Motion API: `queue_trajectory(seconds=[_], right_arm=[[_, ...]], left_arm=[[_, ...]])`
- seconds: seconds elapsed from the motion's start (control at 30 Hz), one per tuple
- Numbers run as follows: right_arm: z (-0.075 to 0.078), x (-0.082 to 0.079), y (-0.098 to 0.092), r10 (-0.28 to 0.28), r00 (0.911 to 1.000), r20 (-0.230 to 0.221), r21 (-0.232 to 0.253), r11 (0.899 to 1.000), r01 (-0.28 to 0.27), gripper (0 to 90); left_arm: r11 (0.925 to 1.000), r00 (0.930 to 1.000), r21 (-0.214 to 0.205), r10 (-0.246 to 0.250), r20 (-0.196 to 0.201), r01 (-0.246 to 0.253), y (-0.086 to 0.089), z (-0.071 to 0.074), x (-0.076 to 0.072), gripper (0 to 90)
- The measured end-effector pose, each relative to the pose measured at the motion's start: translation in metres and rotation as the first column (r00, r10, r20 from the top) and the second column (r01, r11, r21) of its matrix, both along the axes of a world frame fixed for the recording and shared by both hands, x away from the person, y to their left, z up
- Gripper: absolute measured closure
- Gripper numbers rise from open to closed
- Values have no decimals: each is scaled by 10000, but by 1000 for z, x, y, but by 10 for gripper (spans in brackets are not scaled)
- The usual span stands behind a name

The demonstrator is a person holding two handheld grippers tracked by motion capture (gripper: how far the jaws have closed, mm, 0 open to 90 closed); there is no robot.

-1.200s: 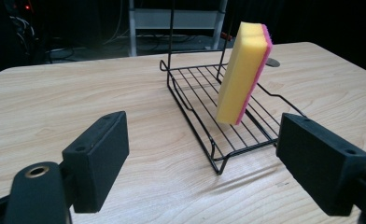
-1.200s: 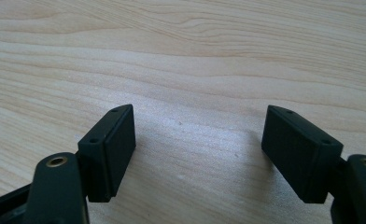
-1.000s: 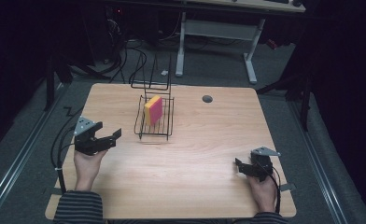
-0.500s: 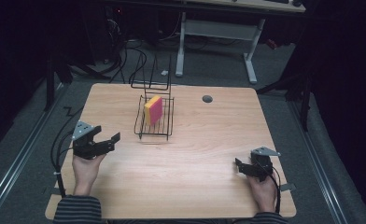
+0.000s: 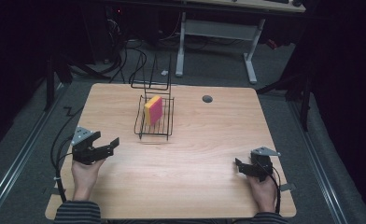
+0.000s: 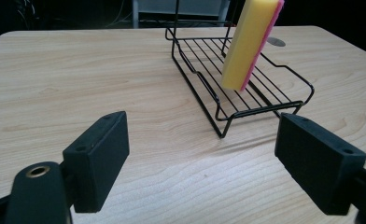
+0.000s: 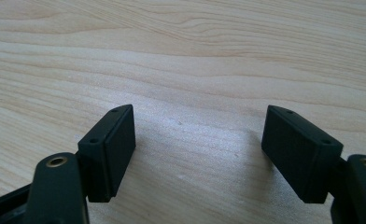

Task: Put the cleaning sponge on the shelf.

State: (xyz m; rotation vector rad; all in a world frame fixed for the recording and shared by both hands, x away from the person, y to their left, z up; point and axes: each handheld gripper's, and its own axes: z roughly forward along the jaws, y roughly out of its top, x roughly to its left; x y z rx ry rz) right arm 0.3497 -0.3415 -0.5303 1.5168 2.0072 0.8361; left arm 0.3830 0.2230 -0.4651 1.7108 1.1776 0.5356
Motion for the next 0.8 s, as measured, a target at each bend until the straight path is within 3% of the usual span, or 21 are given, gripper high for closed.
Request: queue_trajectory(seconds=[0.4, 0.8], right_arm=[[0, 0, 0, 1, 10000, -1, -5, 10000, -1, 262], [0, 0, 0, -1, 10000, -2, -6, 10000, 1, 262]], left_arm=[[9998, 9994, -183, -124, -319, 119, -3, -13, -2, 185], [9999, 9978, -61, -85, -656, 81, -7, -26, 1, 190]])
